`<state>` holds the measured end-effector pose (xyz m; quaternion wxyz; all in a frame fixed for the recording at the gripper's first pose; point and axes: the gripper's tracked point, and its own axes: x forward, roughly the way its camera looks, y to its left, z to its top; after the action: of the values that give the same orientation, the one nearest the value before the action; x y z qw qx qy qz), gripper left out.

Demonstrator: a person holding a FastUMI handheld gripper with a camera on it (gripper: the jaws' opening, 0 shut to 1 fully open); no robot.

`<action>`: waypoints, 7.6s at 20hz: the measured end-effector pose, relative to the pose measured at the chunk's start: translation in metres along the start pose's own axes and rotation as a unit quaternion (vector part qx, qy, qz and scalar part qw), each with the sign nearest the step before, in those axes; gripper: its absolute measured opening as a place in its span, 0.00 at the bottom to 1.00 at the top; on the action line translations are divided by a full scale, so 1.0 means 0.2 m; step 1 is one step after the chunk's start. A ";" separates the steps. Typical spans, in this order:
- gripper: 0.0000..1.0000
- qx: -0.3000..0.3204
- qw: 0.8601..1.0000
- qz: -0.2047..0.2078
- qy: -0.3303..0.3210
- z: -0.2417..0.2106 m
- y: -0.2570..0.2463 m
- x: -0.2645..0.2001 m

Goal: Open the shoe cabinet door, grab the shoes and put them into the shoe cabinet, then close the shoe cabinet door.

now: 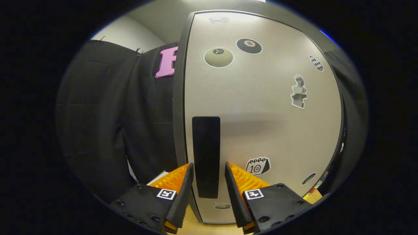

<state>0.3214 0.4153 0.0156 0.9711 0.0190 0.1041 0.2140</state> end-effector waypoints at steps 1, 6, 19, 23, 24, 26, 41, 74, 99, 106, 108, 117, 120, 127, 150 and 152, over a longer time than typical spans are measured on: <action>0.49 0.006 1.000 -0.004 0.006 -0.01 0.00 0.00; 0.20 0.006 1.000 -0.004 0.028 -0.01 0.01 -0.03; 0.10 -0.005 0.999 0.037 0.019 0.00 -0.03 -0.46; 0.10 -0.008 0.999 0.035 0.011 0.00 -0.09 -0.58; 0.10 -0.009 0.999 0.037 0.011 0.00 -0.10 -0.61; 0.10 -0.004 0.999 0.039 0.015 0.00 -0.13 -0.66; 0.10 0.001 1.000 0.002 0.027 -0.04 -0.45 -1.02; 0.02 0.090 0.972 -0.212 -0.046 -0.01 -1.43 -1.69; 0.98 0.000 0.988 -0.027 0.149 -1.04 -0.46 -1.10; 0.98 0.002 0.971 -0.019 0.239 -1.51 -0.42 -0.99; 0.98 -0.001 0.965 -0.017 0.260 -1.62 -0.41 -0.98; 0.99 0.003 0.937 0.005 0.350 -2.03 -0.37 -0.92; 0.98 0.009 0.926 0.015 0.376 -2.13 -0.33 -0.92; 0.94 0.014 0.903 0.022 0.428 -2.30 -0.28 -0.94; 0.04 -0.055 0.884 -0.006 0.463 -2.46 -0.29 -0.96; 0.02 -0.049 0.891 0.000 0.452 -2.45 -0.30 -0.95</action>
<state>0.0736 0.2778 -0.4304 0.8185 -0.1272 0.5216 0.2045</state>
